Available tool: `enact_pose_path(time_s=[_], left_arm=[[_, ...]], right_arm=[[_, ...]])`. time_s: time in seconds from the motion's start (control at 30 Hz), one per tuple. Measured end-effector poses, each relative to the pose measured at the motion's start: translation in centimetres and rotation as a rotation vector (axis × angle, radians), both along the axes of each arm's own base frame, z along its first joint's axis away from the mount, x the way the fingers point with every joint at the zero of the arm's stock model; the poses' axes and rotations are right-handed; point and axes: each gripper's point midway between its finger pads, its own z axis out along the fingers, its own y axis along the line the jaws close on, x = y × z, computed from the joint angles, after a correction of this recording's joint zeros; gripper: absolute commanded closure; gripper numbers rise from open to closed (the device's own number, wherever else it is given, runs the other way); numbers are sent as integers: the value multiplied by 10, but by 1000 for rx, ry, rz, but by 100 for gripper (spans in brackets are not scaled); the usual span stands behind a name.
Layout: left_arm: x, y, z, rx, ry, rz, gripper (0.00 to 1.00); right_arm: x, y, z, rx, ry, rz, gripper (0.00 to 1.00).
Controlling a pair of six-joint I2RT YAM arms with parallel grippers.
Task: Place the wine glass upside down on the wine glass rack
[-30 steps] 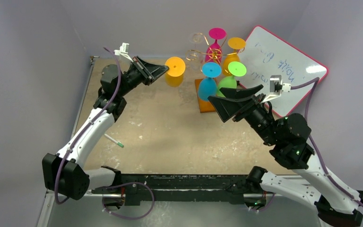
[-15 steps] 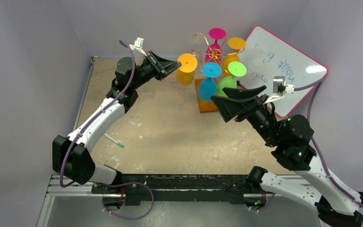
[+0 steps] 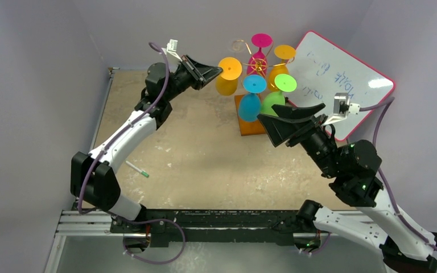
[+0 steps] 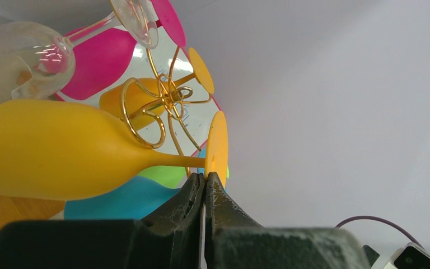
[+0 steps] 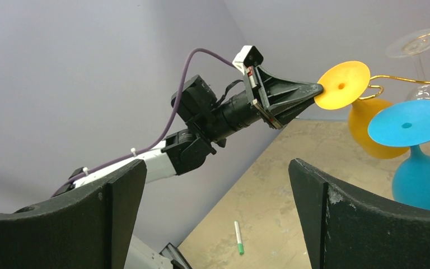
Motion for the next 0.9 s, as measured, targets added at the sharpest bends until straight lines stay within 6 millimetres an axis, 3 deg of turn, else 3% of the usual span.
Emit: enact_pose_path(time_s=[0.4,0.9], left_arm=[[15,-21,-10,-1,17,-21,100],[30,-30,-6,10,-12,-5,100]], right_arm=[[-3,-4,3,12,-9,0,0],[-5,-6,1,11,-10,0,0]])
